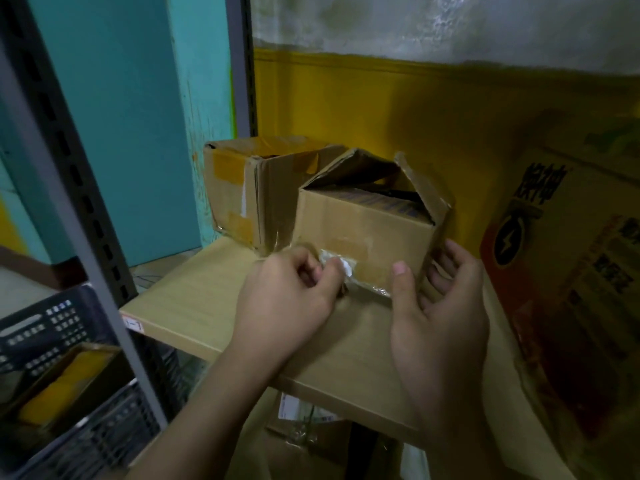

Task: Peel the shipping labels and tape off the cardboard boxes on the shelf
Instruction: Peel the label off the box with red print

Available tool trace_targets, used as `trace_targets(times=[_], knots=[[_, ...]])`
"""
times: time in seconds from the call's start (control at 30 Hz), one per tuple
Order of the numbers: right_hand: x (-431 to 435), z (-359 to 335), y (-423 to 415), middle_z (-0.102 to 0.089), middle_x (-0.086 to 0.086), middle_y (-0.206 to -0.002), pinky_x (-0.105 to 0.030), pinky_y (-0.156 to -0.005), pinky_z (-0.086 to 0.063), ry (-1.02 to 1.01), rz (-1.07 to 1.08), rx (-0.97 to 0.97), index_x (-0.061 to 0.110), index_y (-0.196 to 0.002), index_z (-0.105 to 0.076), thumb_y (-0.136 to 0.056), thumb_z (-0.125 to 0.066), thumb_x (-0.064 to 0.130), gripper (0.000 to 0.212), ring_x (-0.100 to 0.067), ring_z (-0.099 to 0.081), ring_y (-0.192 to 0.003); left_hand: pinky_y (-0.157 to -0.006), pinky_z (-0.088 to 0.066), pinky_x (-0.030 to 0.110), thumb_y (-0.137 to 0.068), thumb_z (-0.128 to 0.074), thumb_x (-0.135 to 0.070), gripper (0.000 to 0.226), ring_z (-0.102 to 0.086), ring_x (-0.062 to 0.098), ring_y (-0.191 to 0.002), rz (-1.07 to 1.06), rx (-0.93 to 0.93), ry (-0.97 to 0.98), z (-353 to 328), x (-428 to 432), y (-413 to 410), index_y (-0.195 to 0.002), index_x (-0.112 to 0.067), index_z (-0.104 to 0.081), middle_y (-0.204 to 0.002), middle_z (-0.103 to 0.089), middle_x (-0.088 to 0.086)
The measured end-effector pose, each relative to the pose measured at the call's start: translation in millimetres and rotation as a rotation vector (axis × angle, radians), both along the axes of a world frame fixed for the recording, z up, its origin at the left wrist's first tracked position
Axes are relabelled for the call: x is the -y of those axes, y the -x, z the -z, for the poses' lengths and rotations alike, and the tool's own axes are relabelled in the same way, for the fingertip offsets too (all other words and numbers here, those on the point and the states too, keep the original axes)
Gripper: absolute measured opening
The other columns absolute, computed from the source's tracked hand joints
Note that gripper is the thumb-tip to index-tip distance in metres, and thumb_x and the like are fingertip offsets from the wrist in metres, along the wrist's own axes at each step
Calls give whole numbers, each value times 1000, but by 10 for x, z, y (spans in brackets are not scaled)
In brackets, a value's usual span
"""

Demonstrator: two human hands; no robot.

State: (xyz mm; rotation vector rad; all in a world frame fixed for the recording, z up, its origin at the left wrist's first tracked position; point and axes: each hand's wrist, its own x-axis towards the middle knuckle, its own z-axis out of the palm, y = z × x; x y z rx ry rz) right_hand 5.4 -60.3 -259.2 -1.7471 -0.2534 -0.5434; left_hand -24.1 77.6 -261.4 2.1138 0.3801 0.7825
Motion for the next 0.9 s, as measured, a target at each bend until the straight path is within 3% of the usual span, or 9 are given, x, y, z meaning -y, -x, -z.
trace_targets(times=[0.13, 0.23, 0.33, 0.47, 0.53, 0.6, 0.7, 0.8, 0.9], knots=[[3, -1, -3, -53, 4, -137, -25, -93, -50, 5, -3, -5, 25, -140, -39, -88, -66, 30, 59, -6, -54, -121, -65, -56, 34, -87, -54, -63, 52, -64, 12, -62, 52, -111, 81, 4, -33, -13, -70, -16, -69, -61, -66, -2], [0, 3, -3, -54, 6, -135, -32, -94, -53, -8, 19, -6, 27, -139, -40, -87, -66, 33, 59, -7, -56, -118, -61, -48, 21, -84, -66, -51, 41, -60, 6, -58, 218, -82, 267, -49, -52, 24, -67, -15, -71, -61, -68, -1], [-6, -12, 18, -55, 7, -133, -33, -93, -54, -18, 22, -18, 29, -138, -40, -85, -66, 34, 59, -7, -56, -118, -66, -46, 28, -80, -72, -37, 26, -60, 10, -59, 365, -22, 427, -66, -80, 55, -66, -15, -70, -64, -68, 5], [-44, -39, 41, -53, 7, -131, -34, -88, -55, 29, 98, 0, 29, -138, -40, -80, -70, 35, 65, -12, -57, -114, -71, -46, 34, -74, -72, -32, 21, -58, 21, -68, 426, 72, 560, -51, -135, 76, -71, -12, -69, -71, -67, 12], [-57, -59, 78, -47, 5, -131, -43, -88, -53, 122, 272, 116, 29, -137, -39, -74, -72, 34, 72, -18, -54, -116, -71, -46, 31, -75, -71, -31, 19, -58, 18, -70, 459, 68, 545, -61, -154, 93, -75, -12, -70, -75, -67, 10], [-57, -52, 115, -41, 3, -128, -48, -83, -52, 233, 385, 370, 25, -132, -42, -71, -74, 26, 69, -23, -50, -112, -68, -48, 27, -76, -71, -31, 22, -57, 17, -70, 506, 49, 515, -64, -156, 100, -77, -9, -71, -75, -65, 10], [-72, 41, 117, -55, 1, -106, -35, -62, -52, 432, 249, 636, 21, -113, -60, -83, -68, 16, 32, -13, -53, -87, -64, -47, 21, -74, -70, -29, 31, -55, 19, -69, 556, 84, 532, -64, -146, 109, -81, 1, -67, -72, -62, 9], [-97, 74, 91, -65, 9, -85, -23, -48, -45, 508, 132, 562, 23, -98, -71, -84, -69, 22, 14, -3, -53, -62, -63, -49, 17, -76, -68, -20, 26, -57, 14, -70, 595, 123, 567, -66, -144, 117, -82, 5, -64, -73, -65, 5], [-82, 56, 76, -65, 13, -84, -15, -45, -41, 493, 130, 437, 26, -96, -73, -79, -70, 27, 17, 2, -50, -58, -65, -51, 18, -77, -67, -16, 16, -61, 10, -72, 637, 121, 578, -62, -139, 130, -80, -1, -63, -79, -69, 5]])
